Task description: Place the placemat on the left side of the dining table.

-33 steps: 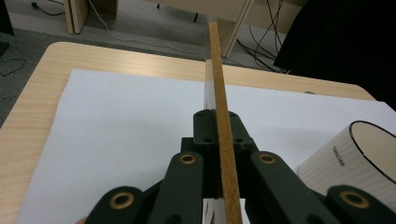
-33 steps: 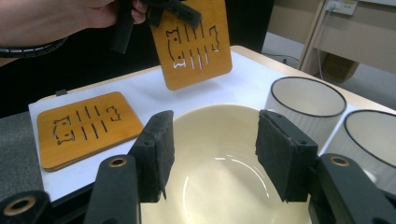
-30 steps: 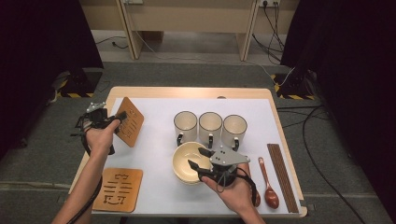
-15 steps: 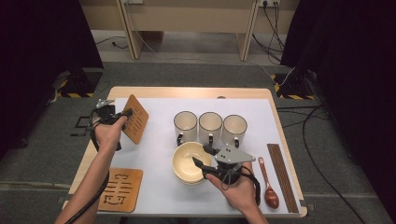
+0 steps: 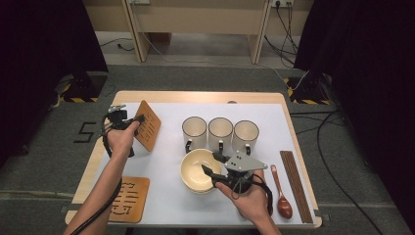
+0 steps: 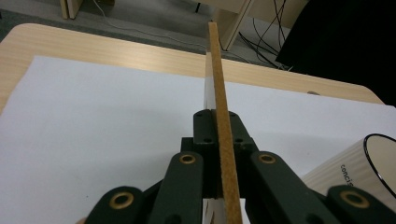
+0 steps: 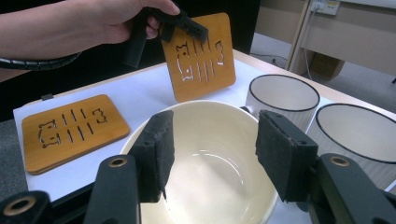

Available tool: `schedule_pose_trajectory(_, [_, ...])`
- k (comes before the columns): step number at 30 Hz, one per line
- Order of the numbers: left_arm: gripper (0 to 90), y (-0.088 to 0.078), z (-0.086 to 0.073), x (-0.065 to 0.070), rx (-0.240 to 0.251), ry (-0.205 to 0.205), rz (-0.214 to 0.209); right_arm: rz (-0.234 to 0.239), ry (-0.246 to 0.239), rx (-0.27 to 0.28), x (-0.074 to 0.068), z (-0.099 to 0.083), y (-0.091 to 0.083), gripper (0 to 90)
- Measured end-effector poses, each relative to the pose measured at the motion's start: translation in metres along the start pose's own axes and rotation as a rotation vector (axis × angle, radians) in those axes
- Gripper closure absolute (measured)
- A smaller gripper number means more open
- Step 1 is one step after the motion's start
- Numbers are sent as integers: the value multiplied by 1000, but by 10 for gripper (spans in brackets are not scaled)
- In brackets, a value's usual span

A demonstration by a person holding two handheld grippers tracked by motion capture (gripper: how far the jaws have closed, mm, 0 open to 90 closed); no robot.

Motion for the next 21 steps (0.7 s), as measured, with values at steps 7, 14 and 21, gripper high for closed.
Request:
schedule_pose_trajectory(7, [855,4,-3,2,-11,-18,-4,0,-1,0,0,0,0,470])
schedule_pose_trajectory(14, [852,9,-6,-7,-25,-55,-4,-2,2,0,1,0,-1,469])
schedule_pose_trajectory(21, [800,12,-9,-23,-49,-93,7,-2,9,1,0,-1,0,466])
Point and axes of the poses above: each handheld gripper's, and its own axes: y roughly forward along the jaws, z roughly out of its top, x roughly to its right, the point moved 6 cm from there along y, roughly forward along the jaws, and after that the axes turned 12 degrees about z, right-handed, at the moved point
